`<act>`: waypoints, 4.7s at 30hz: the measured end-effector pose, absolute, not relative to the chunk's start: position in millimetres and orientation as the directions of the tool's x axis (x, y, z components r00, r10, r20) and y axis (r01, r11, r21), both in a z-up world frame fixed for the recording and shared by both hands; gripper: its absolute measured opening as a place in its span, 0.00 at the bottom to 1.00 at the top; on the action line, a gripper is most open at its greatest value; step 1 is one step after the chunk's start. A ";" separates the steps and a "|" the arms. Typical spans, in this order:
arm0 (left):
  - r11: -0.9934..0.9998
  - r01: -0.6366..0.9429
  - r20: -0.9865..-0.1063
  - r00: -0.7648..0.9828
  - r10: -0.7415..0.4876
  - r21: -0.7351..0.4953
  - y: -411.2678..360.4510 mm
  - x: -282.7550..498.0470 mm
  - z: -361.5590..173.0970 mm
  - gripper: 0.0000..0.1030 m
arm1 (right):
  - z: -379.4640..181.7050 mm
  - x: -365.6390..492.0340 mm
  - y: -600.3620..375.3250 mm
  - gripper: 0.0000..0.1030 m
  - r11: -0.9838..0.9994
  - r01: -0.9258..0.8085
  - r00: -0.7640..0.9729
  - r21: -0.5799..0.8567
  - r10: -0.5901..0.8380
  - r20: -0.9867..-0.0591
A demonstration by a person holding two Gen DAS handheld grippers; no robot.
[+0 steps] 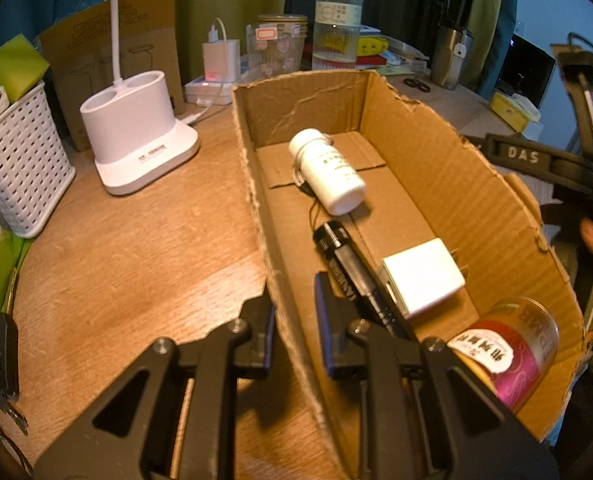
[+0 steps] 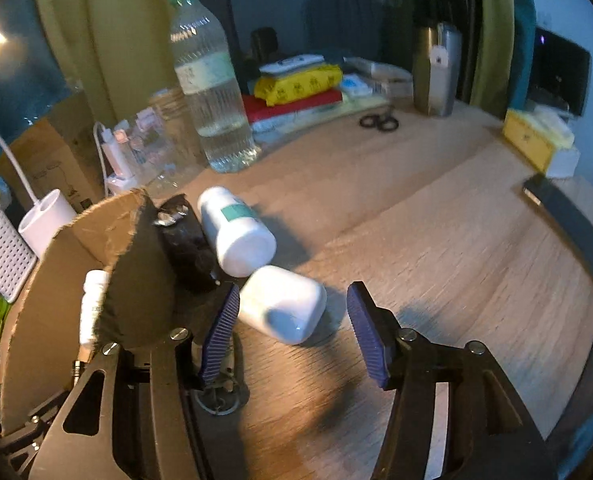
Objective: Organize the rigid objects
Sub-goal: 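Move the right gripper to the white earbud case and grasp it, then carry the white earbud case into the box and release it with the right gripper, then move the right gripper to the large white pill bottle and grasp it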
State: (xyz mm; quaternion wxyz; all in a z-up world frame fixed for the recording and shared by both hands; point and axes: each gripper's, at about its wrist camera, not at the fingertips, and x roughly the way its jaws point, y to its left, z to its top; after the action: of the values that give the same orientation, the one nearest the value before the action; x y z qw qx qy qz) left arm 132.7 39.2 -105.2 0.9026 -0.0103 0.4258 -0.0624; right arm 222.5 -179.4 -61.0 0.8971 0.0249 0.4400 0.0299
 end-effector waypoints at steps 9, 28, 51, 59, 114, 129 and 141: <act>0.992 0.104 -0.767 0.630 -0.121 -0.072 39.2 132.7 -105.1 0.18 | -76.3 234.0 -170.1 0.63 0.996 -0.075 0.573 0.050 0.084 -0.815; 0.992 0.104 -0.767 0.630 -0.122 -0.072 39.2 133.3 -105.6 0.18 | -86.5 242.0 -162.9 0.61 0.998 -0.061 0.547 -0.005 0.030 -0.836; 0.992 0.104 -0.767 0.630 -0.122 -0.072 39.3 132.8 -105.0 0.18 | -37.8 203.2 -157.9 0.61 0.997 -0.059 0.653 -0.042 0.007 -0.758; 0.992 0.103 -0.767 0.630 -0.121 -0.072 39.3 132.8 -105.0 0.18 | -7.0 187.7 -140.9 0.61 0.994 -0.103 0.702 -0.045 0.040 -0.711; 0.992 0.104 -0.768 0.628 -0.124 -0.076 38.1 132.8 -104.9 0.18 | -6.8 162.4 -60.4 0.61 0.913 -0.408 0.597 -0.008 0.260 -0.759; 0.992 0.104 -0.768 0.628 -0.126 -0.077 37.1 131.9 -103.7 0.18 | 3.5 161.3 -70.0 0.63 0.922 -0.386 0.634 -0.013 0.255 -0.730; 0.992 0.104 -0.768 0.628 -0.125 -0.077 37.2 131.9 -103.7 0.18 | 11.7 165.6 -89.9 0.63 0.947 -0.321 0.673 -0.016 0.216 -0.707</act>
State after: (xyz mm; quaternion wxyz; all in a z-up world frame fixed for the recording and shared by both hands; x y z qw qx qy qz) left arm 131.9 37.2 -103.7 0.9021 -0.0124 0.4266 -0.0635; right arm 165.6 -89.9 11.7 0.9120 -0.0695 0.3764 0.1472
